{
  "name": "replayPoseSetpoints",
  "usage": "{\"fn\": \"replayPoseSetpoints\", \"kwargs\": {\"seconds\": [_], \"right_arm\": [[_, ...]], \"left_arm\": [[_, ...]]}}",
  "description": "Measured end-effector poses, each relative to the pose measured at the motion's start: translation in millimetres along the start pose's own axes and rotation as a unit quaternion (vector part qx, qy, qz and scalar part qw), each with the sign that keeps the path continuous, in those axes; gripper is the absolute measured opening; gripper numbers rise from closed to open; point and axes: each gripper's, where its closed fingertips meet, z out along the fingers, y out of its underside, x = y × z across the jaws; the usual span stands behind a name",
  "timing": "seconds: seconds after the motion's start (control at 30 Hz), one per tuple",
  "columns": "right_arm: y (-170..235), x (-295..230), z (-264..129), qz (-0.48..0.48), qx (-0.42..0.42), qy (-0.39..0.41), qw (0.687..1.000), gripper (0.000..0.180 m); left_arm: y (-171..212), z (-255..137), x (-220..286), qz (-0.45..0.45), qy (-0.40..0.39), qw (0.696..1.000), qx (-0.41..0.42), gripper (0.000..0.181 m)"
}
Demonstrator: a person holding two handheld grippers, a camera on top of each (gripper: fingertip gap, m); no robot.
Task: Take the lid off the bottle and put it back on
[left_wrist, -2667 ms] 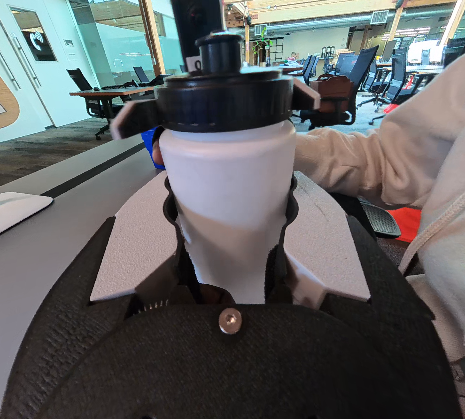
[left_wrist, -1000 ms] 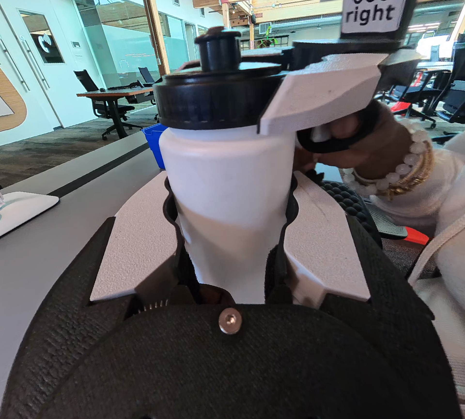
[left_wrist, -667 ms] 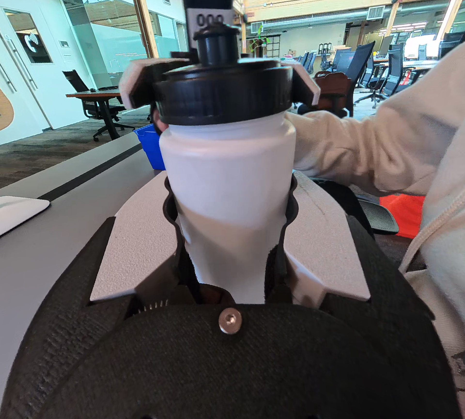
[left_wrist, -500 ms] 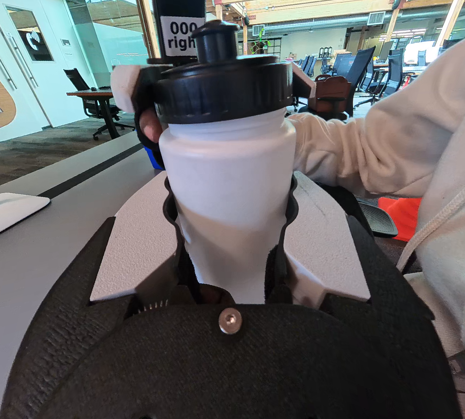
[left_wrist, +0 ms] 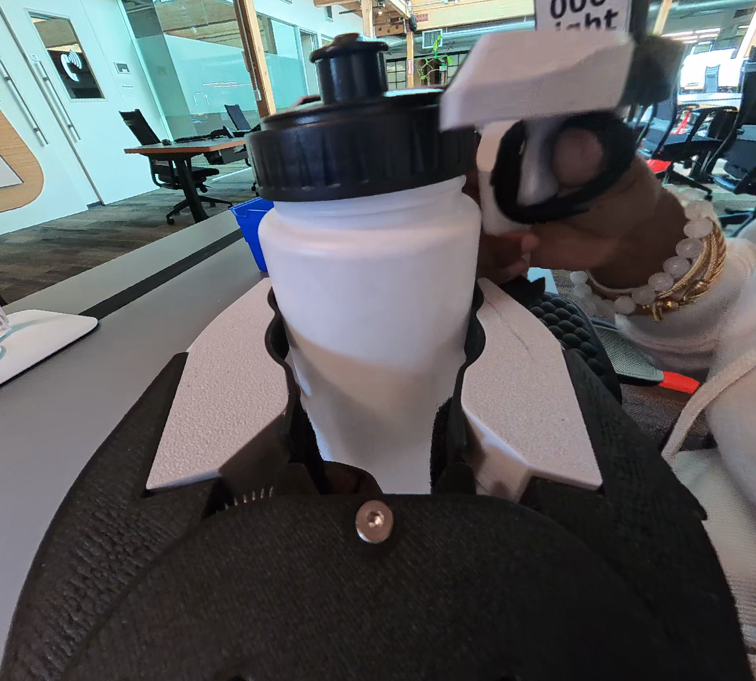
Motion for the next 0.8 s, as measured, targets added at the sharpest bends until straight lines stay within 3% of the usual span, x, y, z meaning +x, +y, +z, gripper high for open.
{"fn": "replayPoseSetpoints", "kwargs": {"seconds": [0.03,0.1,0.2,0.33,0.4,0.53,0.63,0.77,0.8], "right_arm": [[3,0,2,-0.015,-0.01,0.004,1.0,0.075],[7,-2,5,-0.043,-0.029,-0.017,0.999,0.075],[8,-8,3,-0.053,-0.054,-0.128,0.989,0.075],[10,-14,-4,-0.054,-0.077,-0.306,0.947,0.075],[9,-16,-3,-0.041,-0.093,-0.357,0.929,0.075],[-10,-12,-2,-0.068,-0.092,-0.344,0.932,0.084],[-29,-6,-9,-0.069,-0.089,-0.314,0.943,0.05],[-12,-7,-10,-0.091,-0.16,-0.296,0.937,0.041],[-9,-8,-9,-0.089,-0.17,-0.295,0.936,0.03]], "left_arm": [[0,0,0,0.0,-0.001,1.0,0.0,0.087],[0,-1,-1,-0.003,0.0,1.0,0.001,0.086],[0,-1,1,0.0,0.007,1.0,0.001,0.087],[0,0,2,0.001,0.01,1.0,-0.001,0.087],[0,-1,2,-0.002,0.01,1.0,0.0,0.086],[0,0,2,-0.001,0.011,1.0,0.0,0.086],[0,0,2,-0.002,0.01,1.0,0.0,0.086],[0,0,2,-0.001,0.009,1.0,-0.001,0.087],[0,0,2,-0.001,0.009,1.0,-0.001,0.087]]}}
